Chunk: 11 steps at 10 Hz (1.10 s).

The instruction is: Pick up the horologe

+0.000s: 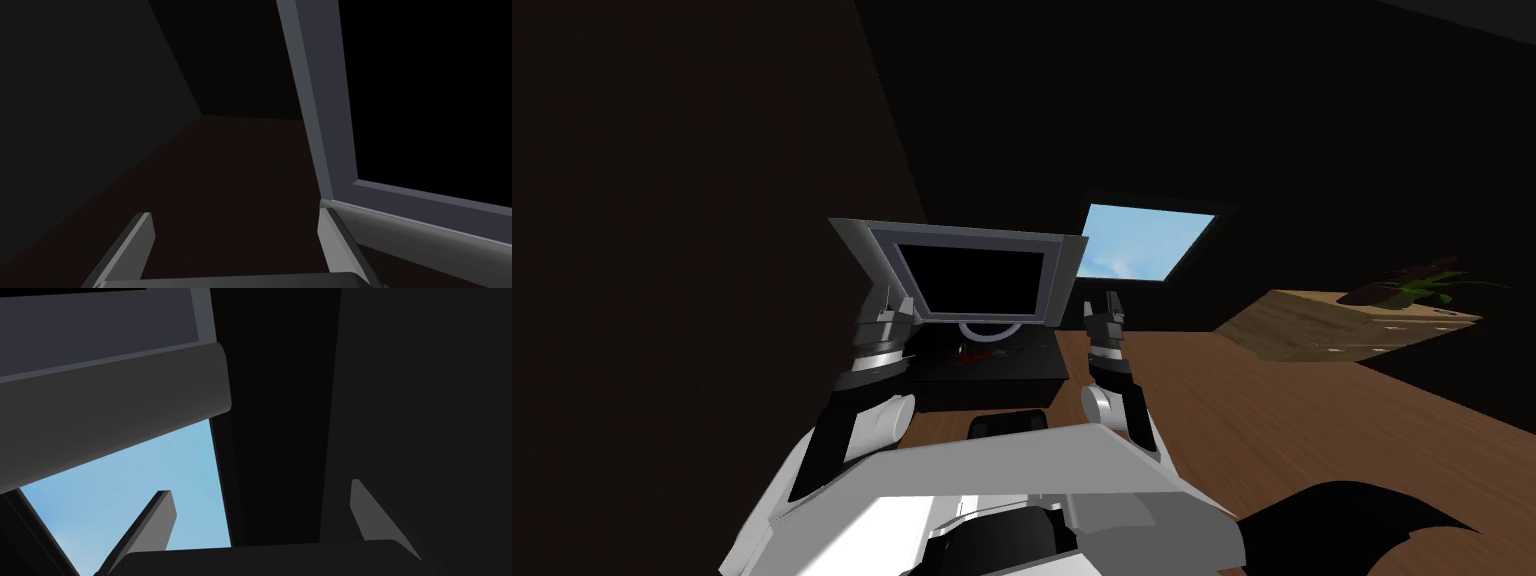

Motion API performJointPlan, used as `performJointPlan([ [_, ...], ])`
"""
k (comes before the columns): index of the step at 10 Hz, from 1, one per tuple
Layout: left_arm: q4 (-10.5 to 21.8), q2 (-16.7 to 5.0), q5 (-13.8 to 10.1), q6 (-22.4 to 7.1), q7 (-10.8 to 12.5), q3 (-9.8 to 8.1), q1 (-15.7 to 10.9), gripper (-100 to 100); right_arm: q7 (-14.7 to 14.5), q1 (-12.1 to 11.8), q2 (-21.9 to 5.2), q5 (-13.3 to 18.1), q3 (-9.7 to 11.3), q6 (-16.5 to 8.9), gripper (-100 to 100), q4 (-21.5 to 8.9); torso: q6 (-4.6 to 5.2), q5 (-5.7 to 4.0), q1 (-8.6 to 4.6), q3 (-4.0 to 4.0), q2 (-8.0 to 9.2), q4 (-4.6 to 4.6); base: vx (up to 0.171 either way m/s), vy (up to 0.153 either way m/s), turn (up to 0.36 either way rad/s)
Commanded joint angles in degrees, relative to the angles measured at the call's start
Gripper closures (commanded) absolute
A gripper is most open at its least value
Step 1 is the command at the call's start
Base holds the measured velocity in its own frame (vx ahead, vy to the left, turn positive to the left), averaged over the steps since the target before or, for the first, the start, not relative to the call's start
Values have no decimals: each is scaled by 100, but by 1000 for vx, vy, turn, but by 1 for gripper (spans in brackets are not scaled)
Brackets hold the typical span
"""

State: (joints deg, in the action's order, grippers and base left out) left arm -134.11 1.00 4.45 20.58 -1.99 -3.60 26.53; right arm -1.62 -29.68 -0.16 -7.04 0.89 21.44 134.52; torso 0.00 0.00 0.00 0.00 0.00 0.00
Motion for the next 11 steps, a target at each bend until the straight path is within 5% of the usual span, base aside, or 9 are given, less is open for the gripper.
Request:
performJointPlan([
  [1,130,-160,10,1,-3,14,-23,-100,0,0,0,0,0,0,0,0,0,0,0,0,0,0,-24,15,-73],
  [7,1145,-762,159,-12,-2,95,-179,-100,0,1,0,0,0,0,0,0,2,4,19,19,33,7,-88,44,-159],
  [11,1634,-924,250,-27,7,115,-242,-100,0,1,0,0,0,0,0,0,1,4,16,13,22,5,-56,29,-133],
])
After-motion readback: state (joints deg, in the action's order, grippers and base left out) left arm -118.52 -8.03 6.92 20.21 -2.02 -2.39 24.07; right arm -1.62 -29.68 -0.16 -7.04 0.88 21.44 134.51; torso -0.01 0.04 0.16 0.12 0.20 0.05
